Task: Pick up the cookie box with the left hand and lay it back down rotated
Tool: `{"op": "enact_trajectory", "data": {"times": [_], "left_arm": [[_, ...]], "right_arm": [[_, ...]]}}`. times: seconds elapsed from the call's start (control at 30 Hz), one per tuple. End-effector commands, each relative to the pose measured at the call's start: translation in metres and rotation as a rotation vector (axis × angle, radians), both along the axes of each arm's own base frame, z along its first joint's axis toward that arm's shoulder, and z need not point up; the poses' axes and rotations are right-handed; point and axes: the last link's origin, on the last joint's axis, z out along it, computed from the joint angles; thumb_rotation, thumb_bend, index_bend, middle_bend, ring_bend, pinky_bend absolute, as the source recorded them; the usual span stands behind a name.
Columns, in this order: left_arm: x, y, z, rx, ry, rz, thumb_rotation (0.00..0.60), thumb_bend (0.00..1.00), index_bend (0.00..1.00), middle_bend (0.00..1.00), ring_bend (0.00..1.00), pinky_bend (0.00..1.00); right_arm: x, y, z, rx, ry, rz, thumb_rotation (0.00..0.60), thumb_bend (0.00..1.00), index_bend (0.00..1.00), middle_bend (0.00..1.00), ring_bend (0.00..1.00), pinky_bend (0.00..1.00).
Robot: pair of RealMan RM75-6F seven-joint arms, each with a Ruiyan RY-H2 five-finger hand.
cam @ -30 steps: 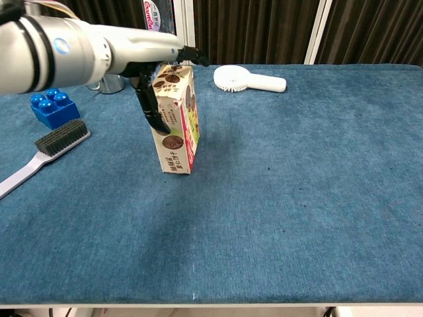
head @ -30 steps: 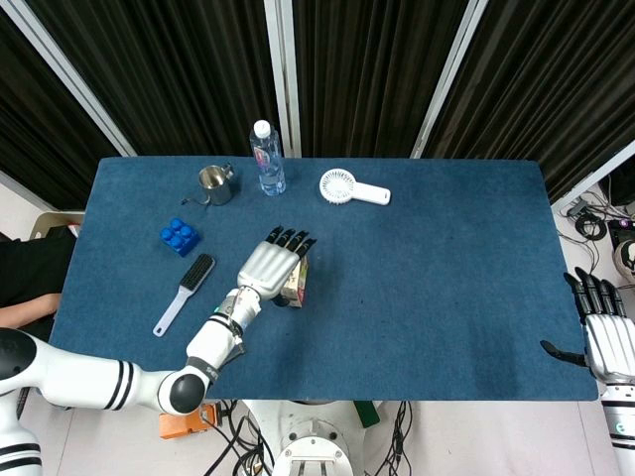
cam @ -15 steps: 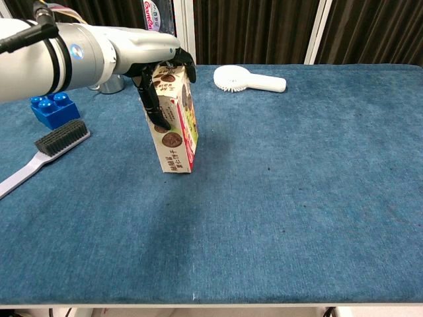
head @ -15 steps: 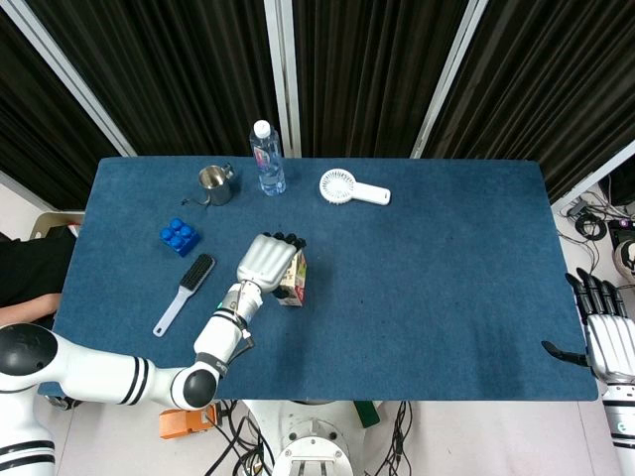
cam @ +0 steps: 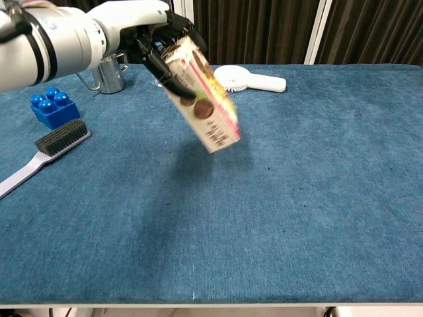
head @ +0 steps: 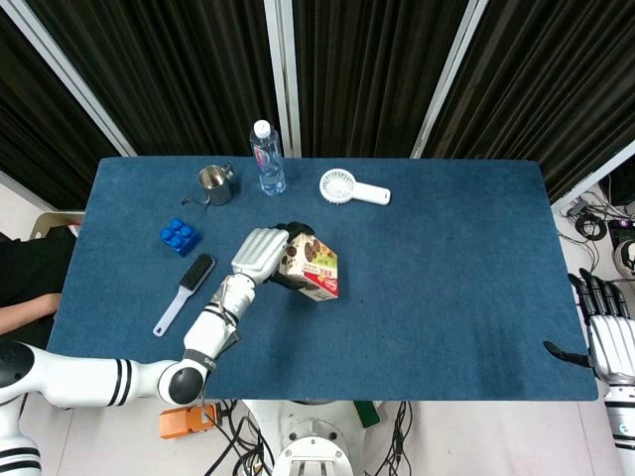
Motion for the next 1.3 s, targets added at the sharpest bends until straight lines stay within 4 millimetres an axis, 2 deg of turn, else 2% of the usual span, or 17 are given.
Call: {"op": "enact_trajectory", "data": {"times": [0.03,0.27,0.47,0.57,0.73,0.87,0.97,1.13,1.3], "left_arm": [[-0.023,0.002,-0.025,-0.015,-0.286,0.068,0.6,0.09,0.31,0.37,0.31,0.31],[-0.042,-0.002,-0.071,-0.006,-0.337,0.024,0.6,0.09,0.31,0.37,0.28,0.19],[-0.054,0.003,-0.091,0.041,-0.255,-0.057,0.6,0.08,0.31,0.36,0.27,0.14],[-0.059,0.006,-0.096,0.05,-0.225,-0.07,0.6,0.08,0.3,0.36,0.26,0.12],[-0.068,0.009,-0.098,0.041,-0.155,-0.069,0.6,0.08,0.22,0.28,0.19,0.06],[-0.074,0.011,-0.098,0.006,-0.092,-0.054,0.6,0.06,0.07,0.16,0.08,0.02],[-0.076,0.011,-0.097,-0.009,-0.075,-0.021,0.6,0.05,0.01,0.1,0.03,0.0],[-0.077,0.01,-0.091,-0.022,-0.062,0.01,0.6,0.04,0.0,0.01,0.0,0.0],[-0.079,0.011,-0.066,-0.008,-0.076,0.036,0.6,0.03,0.0,0.0,0.0,0.0]], "right_arm": [[0.0,0.0,0.0,0.001,0.0,0.0,0.6,0.13,0.0,0.0,0.0,0.0],[0.002,-0.001,0.0,0.004,0.003,-0.001,0.6,0.13,0.0,0.0,0.0,0.0],[0.001,0.001,0.001,0.001,0.005,-0.013,0.6,0.13,0.0,0.0,0.0,0.0],[0.0,0.001,0.001,-0.001,0.005,-0.017,0.6,0.13,0.0,0.0,0.0,0.0],[0.001,0.001,0.001,-0.002,0.003,-0.019,0.6,0.13,0.0,0.0,0.0,0.0],[0.003,0.0,-0.001,0.008,0.002,-0.01,0.6,0.13,0.0,0.0,0.0,0.0],[0.003,0.0,-0.003,0.01,0.0,-0.006,0.6,0.13,0.0,0.0,0.0,0.0],[0.004,-0.001,-0.004,0.014,-0.006,0.002,0.6,0.13,0.0,0.0,0.0,0.0],[0.006,-0.003,-0.003,0.02,-0.007,0.015,0.6,0.13,0.0,0.0,0.0,0.0]]}}
